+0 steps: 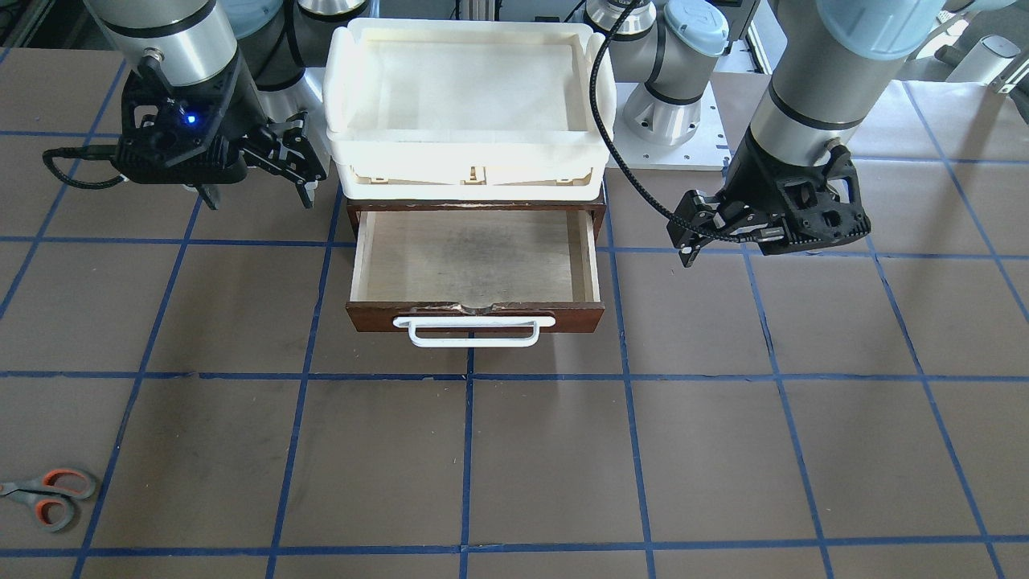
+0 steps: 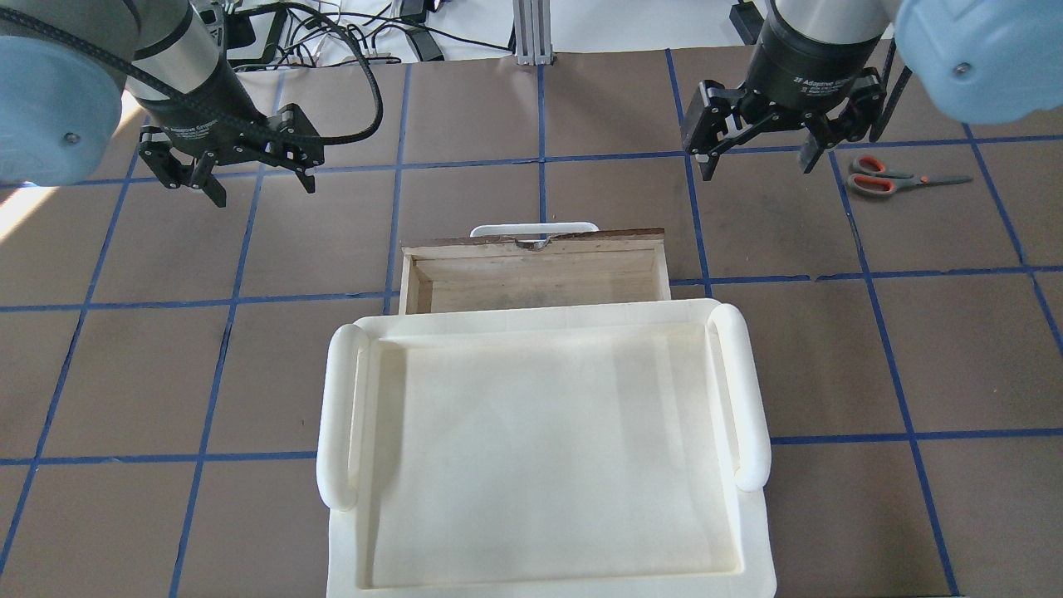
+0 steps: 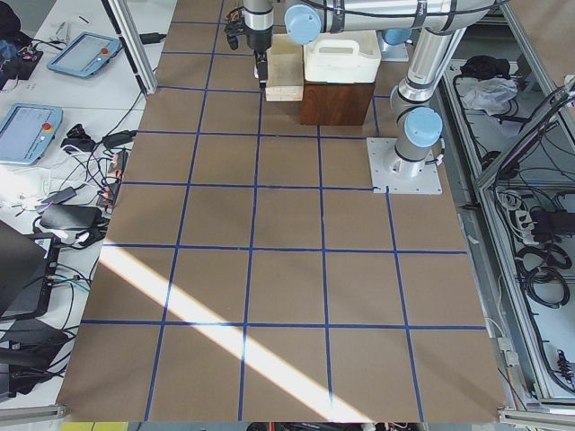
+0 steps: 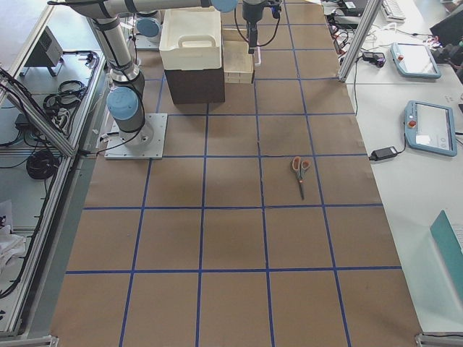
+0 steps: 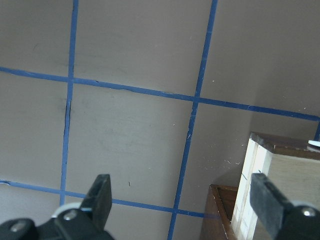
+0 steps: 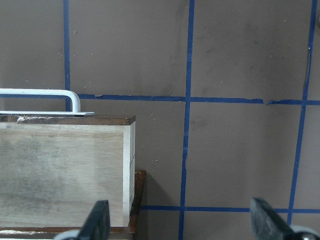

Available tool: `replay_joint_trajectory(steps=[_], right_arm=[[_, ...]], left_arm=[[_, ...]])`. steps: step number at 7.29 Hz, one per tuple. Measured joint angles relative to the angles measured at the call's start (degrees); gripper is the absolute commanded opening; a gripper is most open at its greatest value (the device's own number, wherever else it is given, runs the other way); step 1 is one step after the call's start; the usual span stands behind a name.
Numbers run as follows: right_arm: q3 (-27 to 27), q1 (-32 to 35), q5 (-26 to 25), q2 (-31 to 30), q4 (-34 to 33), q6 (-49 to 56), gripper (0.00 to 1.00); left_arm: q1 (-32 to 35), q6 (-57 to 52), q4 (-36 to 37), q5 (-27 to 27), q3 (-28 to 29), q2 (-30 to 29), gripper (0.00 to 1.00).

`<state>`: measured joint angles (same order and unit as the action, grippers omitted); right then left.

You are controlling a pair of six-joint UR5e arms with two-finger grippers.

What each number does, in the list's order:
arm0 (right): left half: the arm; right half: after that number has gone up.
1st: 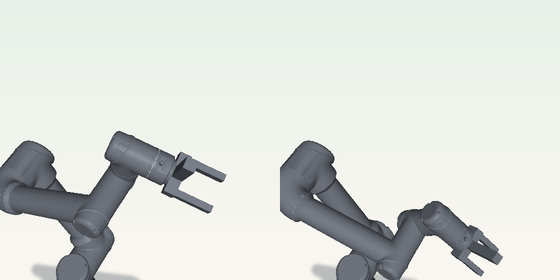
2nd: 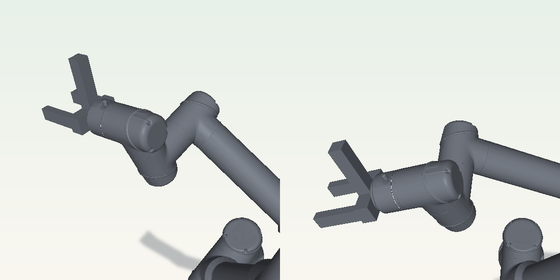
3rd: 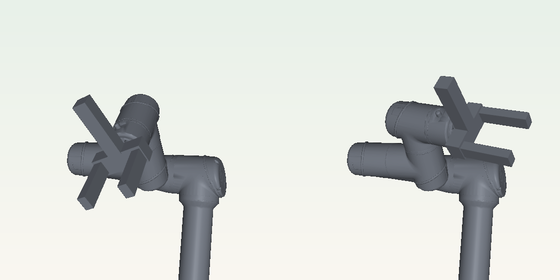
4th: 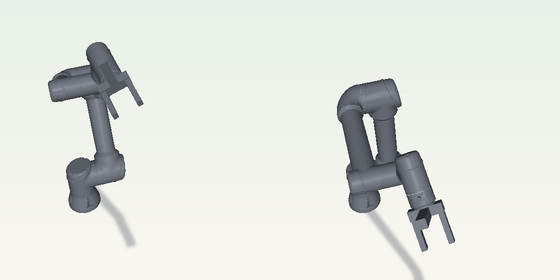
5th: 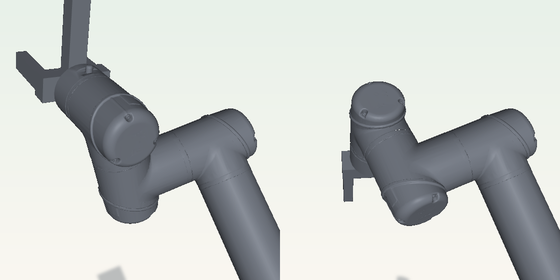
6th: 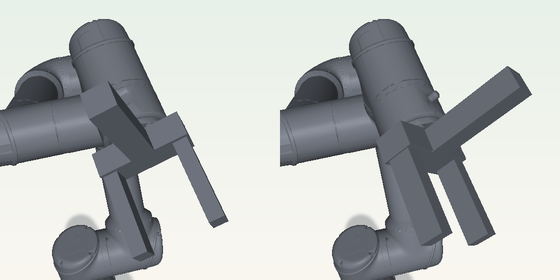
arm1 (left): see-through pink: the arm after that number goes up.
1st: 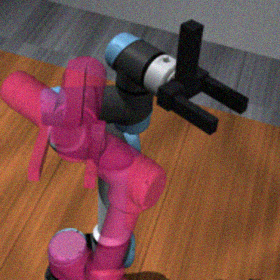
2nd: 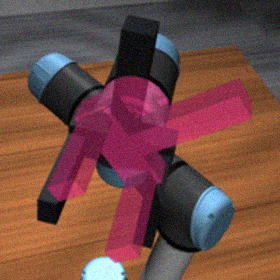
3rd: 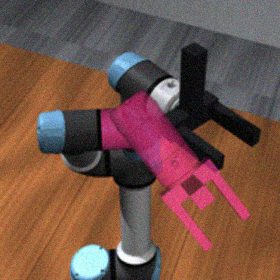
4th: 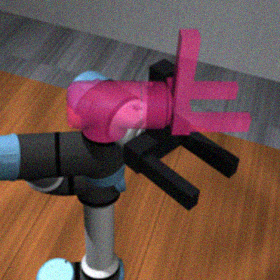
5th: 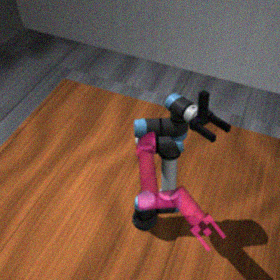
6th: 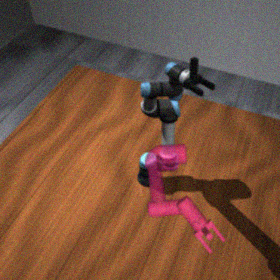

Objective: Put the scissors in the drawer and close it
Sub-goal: 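Move the right gripper toward the grey-and-orange scissors, then lower the right gripper over the scissors and close on the handles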

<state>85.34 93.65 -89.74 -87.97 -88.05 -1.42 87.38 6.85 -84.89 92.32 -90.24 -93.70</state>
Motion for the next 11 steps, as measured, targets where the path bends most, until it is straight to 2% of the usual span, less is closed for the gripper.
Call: replay_joint_trajectory(steps=[6, 7, 8, 9, 11], right_arm=[[0.18, -0.83, -0.09, 0.09, -0.32, 2.62, 1.0], [0.2, -2.8, -0.03, 0.56, -0.57, 8.12, 1.0], [0.31, -6.85, 0.11, 1.72, -0.67, 19.61, 1.0], [0.61, -12.63, 0.38, 4.04, -1.64, 35.37, 1.0], [1.26, -23.85, 0.39, 12.55, -10.81, 71.45, 1.0]], left_arm=[[0.41, -0.02, -0.12, 0.03, 0.06, 1.99, 1.0], [0.41, -0.05, -0.12, 0.05, 0.03, 1.87, 1.0], [0.42, -0.06, -0.11, 0.05, 0.02, 1.87, 1.0], [0.42, -0.03, -0.11, 0.08, 0.02, 1.89, 1.0], [0.35, -0.02, -0.12, 0.57, -0.02, 1.79, 1.0]])
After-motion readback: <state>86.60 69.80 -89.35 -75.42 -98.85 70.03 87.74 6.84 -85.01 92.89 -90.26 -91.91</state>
